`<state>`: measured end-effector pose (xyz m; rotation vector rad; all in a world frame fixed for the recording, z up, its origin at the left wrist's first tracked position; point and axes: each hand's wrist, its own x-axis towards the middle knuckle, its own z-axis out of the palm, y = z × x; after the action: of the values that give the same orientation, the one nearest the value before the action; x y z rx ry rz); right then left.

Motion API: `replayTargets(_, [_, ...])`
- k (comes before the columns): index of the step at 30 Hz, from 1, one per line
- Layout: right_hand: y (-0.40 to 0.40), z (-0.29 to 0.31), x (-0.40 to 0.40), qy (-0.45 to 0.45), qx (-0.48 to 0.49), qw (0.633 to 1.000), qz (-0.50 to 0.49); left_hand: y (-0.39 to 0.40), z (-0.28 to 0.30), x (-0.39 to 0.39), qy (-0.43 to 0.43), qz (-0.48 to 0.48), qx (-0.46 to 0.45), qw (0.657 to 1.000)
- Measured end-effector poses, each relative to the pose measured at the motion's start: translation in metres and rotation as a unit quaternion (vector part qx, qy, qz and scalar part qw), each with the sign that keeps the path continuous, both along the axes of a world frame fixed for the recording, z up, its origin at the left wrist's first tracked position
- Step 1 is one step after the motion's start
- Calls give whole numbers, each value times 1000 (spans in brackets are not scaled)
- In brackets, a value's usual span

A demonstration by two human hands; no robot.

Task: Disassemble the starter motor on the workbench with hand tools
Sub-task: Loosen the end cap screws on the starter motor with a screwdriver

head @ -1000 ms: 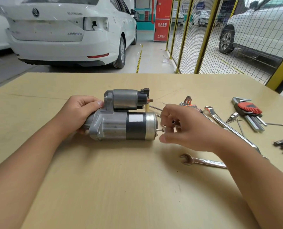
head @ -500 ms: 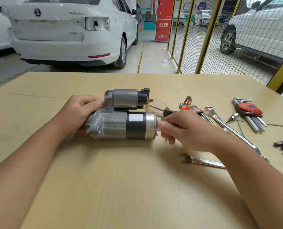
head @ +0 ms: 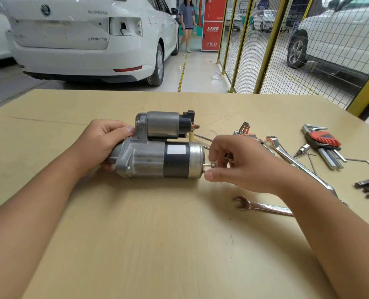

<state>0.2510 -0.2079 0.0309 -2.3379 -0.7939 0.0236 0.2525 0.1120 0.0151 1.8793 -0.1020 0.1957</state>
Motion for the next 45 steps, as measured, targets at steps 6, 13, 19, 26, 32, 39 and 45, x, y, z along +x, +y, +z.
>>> replayTargets(6, [3,0,1,26,-29,999,6,1,0,0,3,-6,-1,1000])
replayTargets(13, [2,-1,1,34,-10,999,11,1,1,0,1,-13,-3,1000])
replayTargets(19, [-1,0,1,3,12,1000,8,-1,3,-3,0,-16,2,1000])
replayTargets(26, [1,0,1,3,1,1000,10,-2,3,-3,-2,-11,15,1000])
replayTargets(32, [2,0,1,28,-3,1000,4,0,3,-2,-7,-8,18,1000])
replayTargets(39, [1,1,0,18,3,1000,-1,2,1,0,-7,-11,16,1000])
replayTargets(45, [2,1,-1,2,-13,1000,-7,5,-1,2,-14,-18,17,1000])
